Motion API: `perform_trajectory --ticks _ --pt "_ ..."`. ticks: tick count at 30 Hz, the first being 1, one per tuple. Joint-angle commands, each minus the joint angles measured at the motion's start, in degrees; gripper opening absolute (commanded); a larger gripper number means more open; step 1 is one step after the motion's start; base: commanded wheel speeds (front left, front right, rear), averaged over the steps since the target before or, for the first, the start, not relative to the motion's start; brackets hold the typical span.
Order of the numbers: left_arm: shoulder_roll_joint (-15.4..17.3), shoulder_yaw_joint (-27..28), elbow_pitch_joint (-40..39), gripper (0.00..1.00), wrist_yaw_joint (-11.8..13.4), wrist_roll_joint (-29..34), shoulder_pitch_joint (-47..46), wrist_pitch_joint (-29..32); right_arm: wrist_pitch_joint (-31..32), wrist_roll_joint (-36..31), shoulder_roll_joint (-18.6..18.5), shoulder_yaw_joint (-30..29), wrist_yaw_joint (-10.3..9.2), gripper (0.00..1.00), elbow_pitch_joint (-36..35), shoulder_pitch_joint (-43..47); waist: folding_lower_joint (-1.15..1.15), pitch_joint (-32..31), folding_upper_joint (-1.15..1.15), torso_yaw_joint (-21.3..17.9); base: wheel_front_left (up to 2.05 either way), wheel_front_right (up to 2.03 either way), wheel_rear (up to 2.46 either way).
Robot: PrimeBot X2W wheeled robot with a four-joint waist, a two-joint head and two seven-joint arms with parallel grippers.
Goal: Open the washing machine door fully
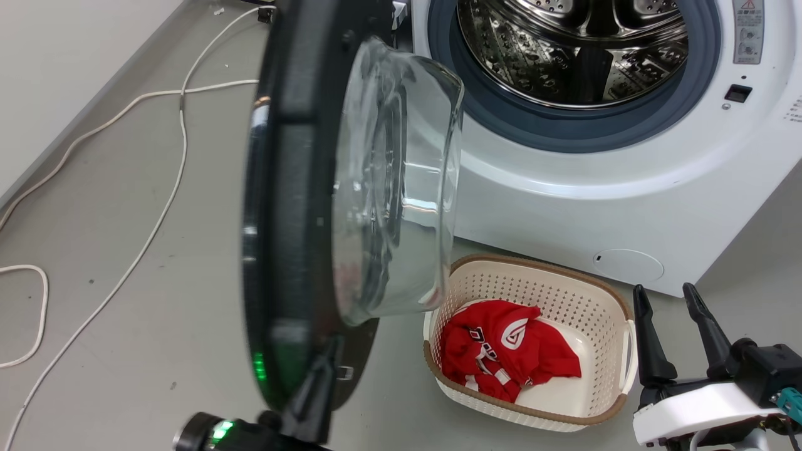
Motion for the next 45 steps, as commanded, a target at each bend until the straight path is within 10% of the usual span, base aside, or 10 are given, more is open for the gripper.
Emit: perform_trajectory --ticks 1,16,28,45 --pt "0.5 2.2 0.3 0.0 0.8 -0.6 -0.6 0.2 0.2 0.2 0.1 0.0 -0.04 1.0 -0.3 -0.3 0.0 0.3 0.0 0.1 0.0 0.0 0.0" --pt "3.8 23.0 5.6 0.0 3.2 -3.8 -6.3 0.1 0.4 0.4 0.1 0.9 -0.04 1.0 -0.1 -2.4 0.0 3.5 0.0 -4.2 0.0 0.0 0.0" --pt "7.3 38.8 17.9 0.0 0.5 -6.9 -16.1 0.2 0.1 0.1 0.1 1.4 -0.04 1.0 0.6 -4.2 0.0 6.0 0.0 -7.1 0.0 0.0 0.0" --pt "8.8 47.3 27.1 0.0 -2.3 -3.5 -21.8 0.2 -0.3 -0.2 0.1 1.3 -0.04 1.0 1.1 -4.8 0.0 6.1 0.0 -9.1 0.0 0.0 0.0"
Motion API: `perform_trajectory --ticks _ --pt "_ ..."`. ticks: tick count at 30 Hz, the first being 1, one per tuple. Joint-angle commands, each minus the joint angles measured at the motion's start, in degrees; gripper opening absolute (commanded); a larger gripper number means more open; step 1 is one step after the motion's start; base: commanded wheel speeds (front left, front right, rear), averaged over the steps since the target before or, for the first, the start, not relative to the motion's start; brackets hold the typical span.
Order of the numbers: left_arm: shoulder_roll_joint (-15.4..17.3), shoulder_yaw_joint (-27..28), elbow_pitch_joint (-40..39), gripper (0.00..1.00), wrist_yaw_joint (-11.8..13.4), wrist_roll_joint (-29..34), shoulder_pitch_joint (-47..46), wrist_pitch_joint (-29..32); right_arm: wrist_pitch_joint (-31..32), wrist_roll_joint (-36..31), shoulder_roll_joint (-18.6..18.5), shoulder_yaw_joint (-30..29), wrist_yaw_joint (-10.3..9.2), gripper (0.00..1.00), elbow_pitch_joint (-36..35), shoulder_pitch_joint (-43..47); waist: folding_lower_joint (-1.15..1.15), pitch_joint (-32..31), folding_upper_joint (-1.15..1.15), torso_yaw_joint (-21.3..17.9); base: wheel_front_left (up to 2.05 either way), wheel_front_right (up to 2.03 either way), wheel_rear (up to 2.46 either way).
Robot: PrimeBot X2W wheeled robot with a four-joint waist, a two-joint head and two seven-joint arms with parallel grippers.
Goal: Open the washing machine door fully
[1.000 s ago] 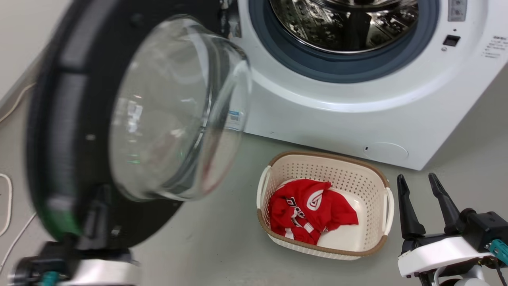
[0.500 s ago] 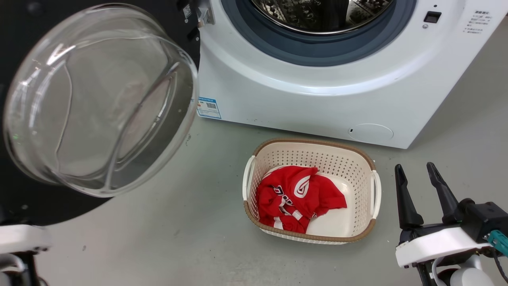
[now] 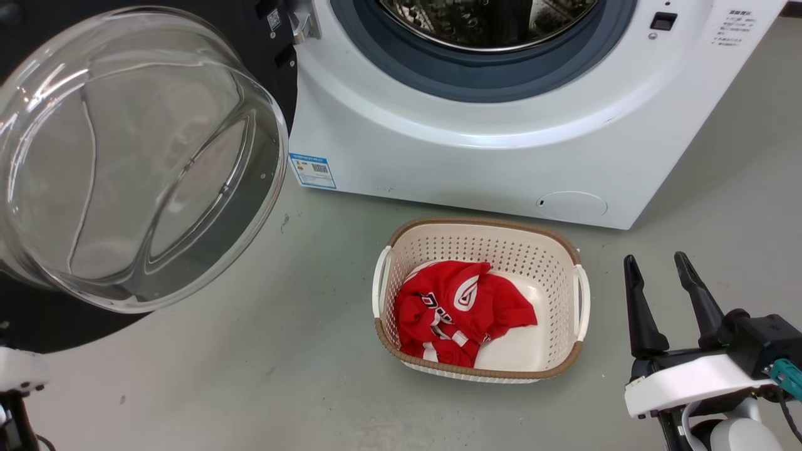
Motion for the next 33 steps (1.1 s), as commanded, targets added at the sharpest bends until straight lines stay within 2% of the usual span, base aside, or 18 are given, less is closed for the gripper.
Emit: perform_trajectory --ticks 1,2,3,8,9,11,12,16,26,33 --pt "-0.5 0.6 -0.7 0.0 -0.2 0.7 0.9 0.1 -0.3 0.2 0.1 0.0 -0.04 1.0 0.3 -0.1 0.0 -0.5 0.0 -0.2 0.0 0.0 0.0" --pt "-1.1 0.7 -1.5 0.0 -0.4 1.1 1.6 0.1 -0.5 0.3 0.1 -0.1 -0.04 1.0 0.4 0.2 0.0 -0.8 0.0 -0.4 0.0 0.0 0.0" --pt "-3.5 0.6 -4.4 0.0 -1.0 2.4 4.2 0.1 -0.7 0.5 0.1 0.1 -0.04 1.0 0.9 0.9 0.0 -2.0 0.0 -0.7 0.0 0.0 0.0" --pt "-8.4 -0.6 -10.1 0.0 -1.8 4.6 9.6 0.1 -0.9 0.4 0.1 0.4 -0.04 1.0 1.6 1.7 0.0 -4.0 0.0 -0.9 0.0 0.0 0.0" --pt "-9.1 -1.2 -11.3 0.07 -1.9 5.0 10.6 0.1 -0.8 0.4 0.1 0.4 -0.04 1.0 1.7 2.0 0.0 -4.4 0.0 -1.0 0.0 0.0 0.0" --pt "-10.3 -2.4 -13.2 0.56 -2.2 5.5 12.2 0.1 -0.8 0.2 0.1 0.5 -0.04 1.0 1.7 2.2 0.0 -5.0 0.0 -1.0 0.0 0.0 0.0" --pt "-10.8 -3.2 -13.9 1.0 -2.3 5.8 13.0 0.1 -0.8 0.1 0.1 0.6 -0.04 1.0 1.6 2.3 0.0 -5.1 0.0 -1.1 0.0 0.0 0.0" --pt "-12.3 -6.9 -16.9 1.0 -2.6 6.8 15.2 0.1 -0.7 -0.5 0.1 0.8 -0.04 1.0 1.5 2.3 0.0 -5.8 0.0 -1.7 0.0 0.0 0.0" --pt "-13.0 -17.7 -20.5 1.0 -2.7 8.4 14.6 0.1 -1.0 -3.3 0.1 0.0 -0.04 1.0 -0.6 1.6 0.0 -6.9 0.0 -6.0 0.0 0.0 0.0" --pt "-13.0 -21.1 -20.5 1.0 -2.7 9.2 12.8 0.1 -0.4 -4.6 0.1 -1.0 -0.04 1.0 -3.7 2.4 0.0 -7.8 0.0 -9.8 0.0 0.0 0.0"
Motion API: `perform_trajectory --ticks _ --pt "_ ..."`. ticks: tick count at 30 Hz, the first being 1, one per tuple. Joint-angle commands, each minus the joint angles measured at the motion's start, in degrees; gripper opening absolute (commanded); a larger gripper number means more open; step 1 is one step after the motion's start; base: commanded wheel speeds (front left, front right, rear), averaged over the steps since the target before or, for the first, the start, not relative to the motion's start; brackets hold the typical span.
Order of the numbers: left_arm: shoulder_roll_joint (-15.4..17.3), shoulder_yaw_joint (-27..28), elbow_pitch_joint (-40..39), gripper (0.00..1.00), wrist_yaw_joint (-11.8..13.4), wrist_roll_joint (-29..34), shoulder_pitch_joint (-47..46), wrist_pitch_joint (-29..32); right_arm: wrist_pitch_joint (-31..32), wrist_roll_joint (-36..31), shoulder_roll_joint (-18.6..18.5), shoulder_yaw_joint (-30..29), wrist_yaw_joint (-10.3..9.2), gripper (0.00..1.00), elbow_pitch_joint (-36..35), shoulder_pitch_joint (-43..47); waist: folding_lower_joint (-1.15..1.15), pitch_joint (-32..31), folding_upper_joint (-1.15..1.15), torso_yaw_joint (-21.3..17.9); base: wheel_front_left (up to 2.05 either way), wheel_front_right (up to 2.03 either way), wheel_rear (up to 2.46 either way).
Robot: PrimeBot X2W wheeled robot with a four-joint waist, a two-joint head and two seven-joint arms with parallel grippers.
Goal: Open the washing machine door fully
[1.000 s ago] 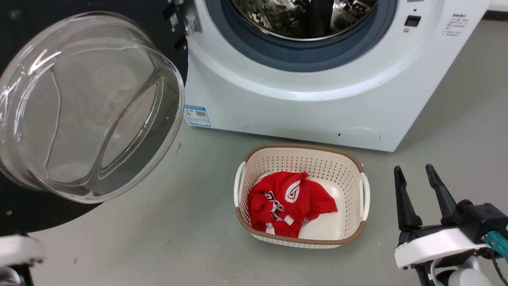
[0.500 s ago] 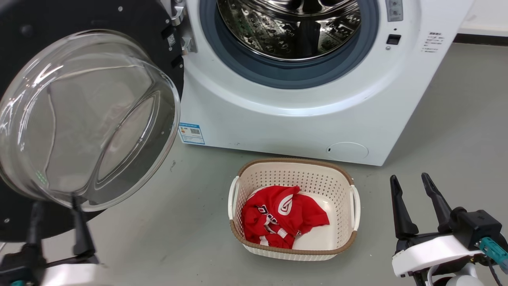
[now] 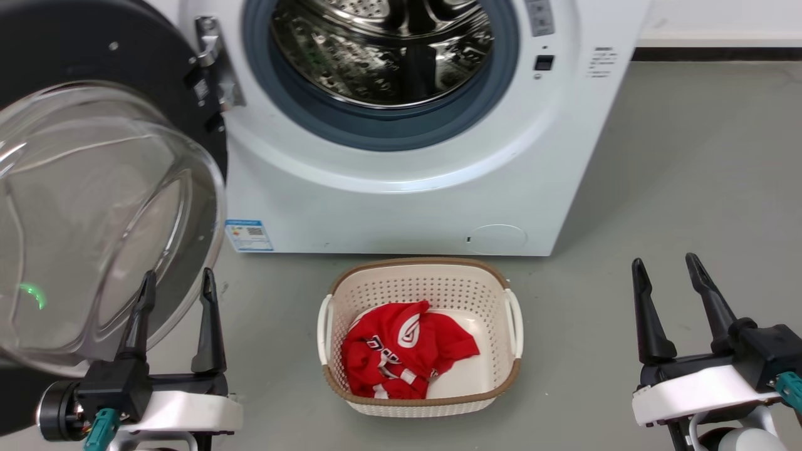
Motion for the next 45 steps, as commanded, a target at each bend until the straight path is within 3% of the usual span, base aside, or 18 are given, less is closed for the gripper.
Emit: perform_trajectory --ticks 1,10,31,32,35,45 --pt "0.0 -0.5 0.2 1.0 -0.2 0.4 -0.7 0.1 0.2 -0.5 0.1 -0.3 -0.04 1.0 -0.9 0.6 0.0 -0.4 0.0 -1.4 0.0 0.0 0.0" --pt "0.0 -0.8 1.3 1.0 0.0 0.7 -0.4 0.1 0.1 0.3 0.1 -0.1 -0.04 1.0 -0.5 1.9 0.0 -0.8 0.0 -3.3 0.0 0.0 0.0" --pt "0.0 -1.0 2.8 1.0 -0.1 0.8 -0.7 0.1 -0.6 1.5 0.1 0.3 -0.04 1.0 0.9 1.4 0.0 -0.7 0.0 -3.6 0.0 0.0 0.0" --pt "0.0 -1.1 2.7 0.0 -0.2 0.5 -0.4 0.0 -0.5 1.2 0.0 0.3 0.0 0.0 0.8 1.4 0.0 -0.7 0.0 -3.6 0.0 0.0 0.0" --pt "-0.2 -1.2 4.5 0.0 -0.2 0.3 0.1 0.0 -0.5 1.3 0.0 0.5 0.0 0.0 2.3 1.9 0.0 -0.7 0.0 -3.6 0.0 0.0 0.0" --pt "-0.2 -0.7 6.6 0.0 -0.4 -11.7 -1.3 3.5 1.1 13.9 -0.7 0.7 0.0 0.0 3.7 1.1 0.0 -1.0 0.0 -3.5 0.0 0.0 0.0"
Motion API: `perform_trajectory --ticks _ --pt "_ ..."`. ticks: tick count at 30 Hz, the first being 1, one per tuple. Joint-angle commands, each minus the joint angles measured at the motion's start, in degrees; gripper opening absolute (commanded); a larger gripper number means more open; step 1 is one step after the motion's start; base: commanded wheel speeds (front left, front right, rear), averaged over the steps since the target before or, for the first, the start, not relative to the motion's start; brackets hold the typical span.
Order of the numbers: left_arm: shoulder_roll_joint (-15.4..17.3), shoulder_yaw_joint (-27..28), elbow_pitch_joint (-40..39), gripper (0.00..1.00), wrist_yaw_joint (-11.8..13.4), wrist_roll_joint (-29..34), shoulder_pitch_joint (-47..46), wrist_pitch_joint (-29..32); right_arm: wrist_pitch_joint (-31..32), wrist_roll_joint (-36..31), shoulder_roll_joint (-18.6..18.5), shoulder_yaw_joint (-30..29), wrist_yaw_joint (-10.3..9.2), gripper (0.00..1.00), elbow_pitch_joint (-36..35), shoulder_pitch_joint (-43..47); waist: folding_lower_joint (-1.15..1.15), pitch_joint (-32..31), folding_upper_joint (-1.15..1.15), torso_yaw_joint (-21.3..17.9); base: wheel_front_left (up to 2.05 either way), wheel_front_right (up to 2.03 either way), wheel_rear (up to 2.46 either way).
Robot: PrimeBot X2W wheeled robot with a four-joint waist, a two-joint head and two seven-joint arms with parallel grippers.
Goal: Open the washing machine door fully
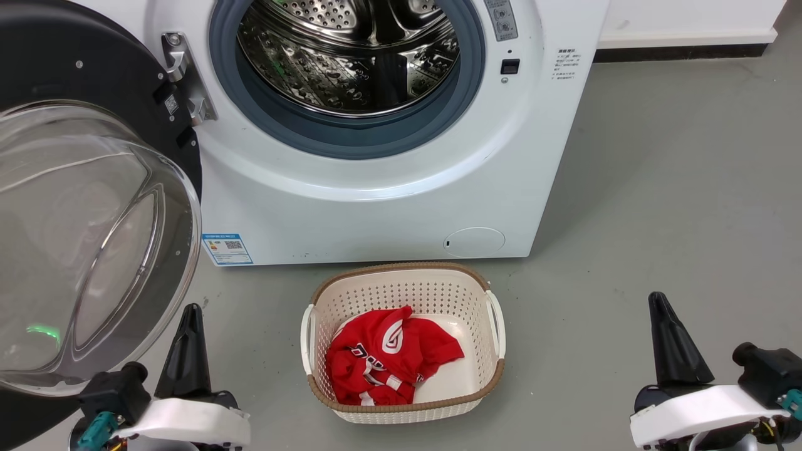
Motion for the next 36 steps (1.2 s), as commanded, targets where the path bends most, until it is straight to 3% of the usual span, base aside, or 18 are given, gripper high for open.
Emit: perform_trajectory --ticks 1,36 --pt "0.2 0.0 -0.6 0.0 0.0 -2.6 -1.7 0.5 0.3 2.8 -0.5 0.1 0.0 0.0 -0.5 -1.6 0.0 0.0 0.0 0.0 0.0 0.0 0.0" --pt "0.2 -0.3 3.1 0.0 -0.7 -35.3 -4.0 8.0 5.5 35.7 -1.7 -0.4 -0.01 0.0 3.9 -4.3 0.0 -0.9 0.0 0.3 0.0 0.0 0.0"
